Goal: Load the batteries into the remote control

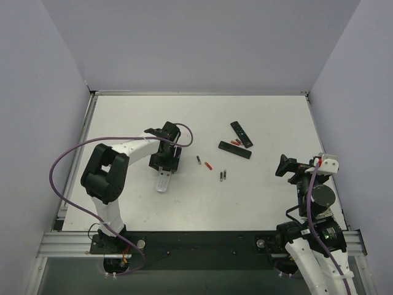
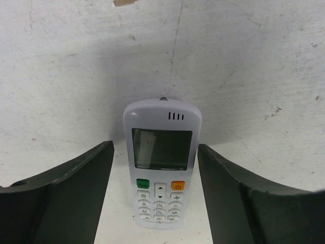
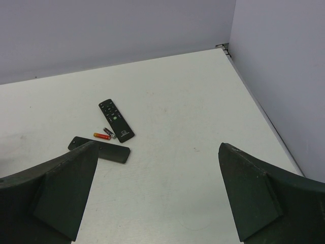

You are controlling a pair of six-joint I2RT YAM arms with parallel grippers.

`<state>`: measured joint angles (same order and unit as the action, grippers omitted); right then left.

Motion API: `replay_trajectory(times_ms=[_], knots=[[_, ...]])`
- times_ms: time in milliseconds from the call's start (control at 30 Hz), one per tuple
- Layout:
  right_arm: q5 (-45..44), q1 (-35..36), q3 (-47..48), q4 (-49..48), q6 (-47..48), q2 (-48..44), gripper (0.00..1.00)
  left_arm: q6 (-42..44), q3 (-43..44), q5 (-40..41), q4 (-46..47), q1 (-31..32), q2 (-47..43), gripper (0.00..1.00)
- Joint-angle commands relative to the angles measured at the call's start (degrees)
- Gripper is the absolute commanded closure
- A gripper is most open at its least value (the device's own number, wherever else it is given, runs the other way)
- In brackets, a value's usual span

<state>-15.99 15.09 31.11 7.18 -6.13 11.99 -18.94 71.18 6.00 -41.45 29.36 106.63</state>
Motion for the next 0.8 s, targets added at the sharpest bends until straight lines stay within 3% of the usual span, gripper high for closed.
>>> replay_trajectory(times_ms=[0,300,333,433,567,767], knots=[[0.52,0.46,0.70,-1.20,-0.81,0.93,0.00,0.13,-0.42,0.15,-0.56,0.52,0.68,0.24],[1.22,0.38,2.02,-0.33,-1.69,2.86,0.00,0.04,-1.12,-2.22,0.40,0.69,0.25,0.38],[0.87,0.46,2.63,-0.24,-1.69,3.04,0.00,-0.04,-1.30,-2.66,0.67,0.69,-0.28,0.48],[1.22,0.38,4.30,0.38,-2.13,4.35,0.00,-0.57,-2.53,-5.46,2.86,0.52,-3.00,0.58],[6.57,0.46,7.72,3.01,-3.44,9.44,0.00,-2.06,-4.99,-11.96,8.65,0.08,-7.57,0.66],[21.95,0.46,11.07,4.24,-5.82,17.78,0.00,-6.72,-11.56,-21.63,20.41,-2.37,-16.44,0.72]])
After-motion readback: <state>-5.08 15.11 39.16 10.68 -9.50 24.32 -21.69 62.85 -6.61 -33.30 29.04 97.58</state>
